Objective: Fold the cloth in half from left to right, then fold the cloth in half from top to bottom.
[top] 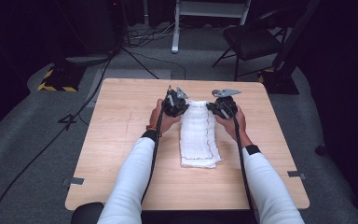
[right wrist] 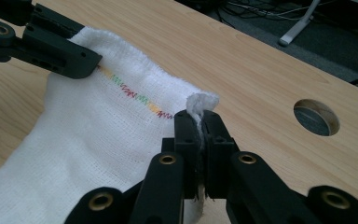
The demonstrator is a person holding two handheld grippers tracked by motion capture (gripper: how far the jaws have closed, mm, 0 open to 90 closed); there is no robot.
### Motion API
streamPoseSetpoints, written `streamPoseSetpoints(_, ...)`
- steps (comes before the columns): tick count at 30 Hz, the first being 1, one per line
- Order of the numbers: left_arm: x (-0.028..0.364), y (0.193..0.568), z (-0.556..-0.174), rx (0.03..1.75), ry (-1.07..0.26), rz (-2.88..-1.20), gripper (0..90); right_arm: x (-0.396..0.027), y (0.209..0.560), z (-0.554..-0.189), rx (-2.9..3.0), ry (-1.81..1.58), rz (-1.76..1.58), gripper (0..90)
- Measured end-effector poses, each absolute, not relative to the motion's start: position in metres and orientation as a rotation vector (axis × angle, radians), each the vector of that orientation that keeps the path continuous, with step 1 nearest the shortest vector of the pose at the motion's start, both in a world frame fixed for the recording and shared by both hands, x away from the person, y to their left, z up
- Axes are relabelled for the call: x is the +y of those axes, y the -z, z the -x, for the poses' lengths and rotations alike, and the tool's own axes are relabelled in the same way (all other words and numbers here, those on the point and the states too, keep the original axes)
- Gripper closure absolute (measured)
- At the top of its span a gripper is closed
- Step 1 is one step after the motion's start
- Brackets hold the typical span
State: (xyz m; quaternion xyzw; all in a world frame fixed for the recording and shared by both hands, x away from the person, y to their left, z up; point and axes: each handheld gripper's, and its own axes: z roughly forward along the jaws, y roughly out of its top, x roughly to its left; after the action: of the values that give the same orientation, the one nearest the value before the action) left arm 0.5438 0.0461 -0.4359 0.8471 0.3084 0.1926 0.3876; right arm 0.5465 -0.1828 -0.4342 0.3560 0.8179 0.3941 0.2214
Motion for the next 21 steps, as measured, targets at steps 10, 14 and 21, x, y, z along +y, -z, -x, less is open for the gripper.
streamPoseSetpoints(10,0.053,0.429,-0.502,0.601,-0.420,-2.140,81.5,-0.206,0.430,-0.508,2.295,-1.214,-0.888,86.8)
streamPoseSetpoints(14,0.057,0.428,-0.488,0.540,-0.415,-2.156,81.3,-0.212,0.428,-0.489,2.317,-1.252,-0.840,86.8)
streamPoseSetpoints(21,0.061,0.430,-0.463,0.450,-0.377,-2.180,80.9,-0.216,0.428,-0.459,2.364,-1.279,-0.748,86.8)
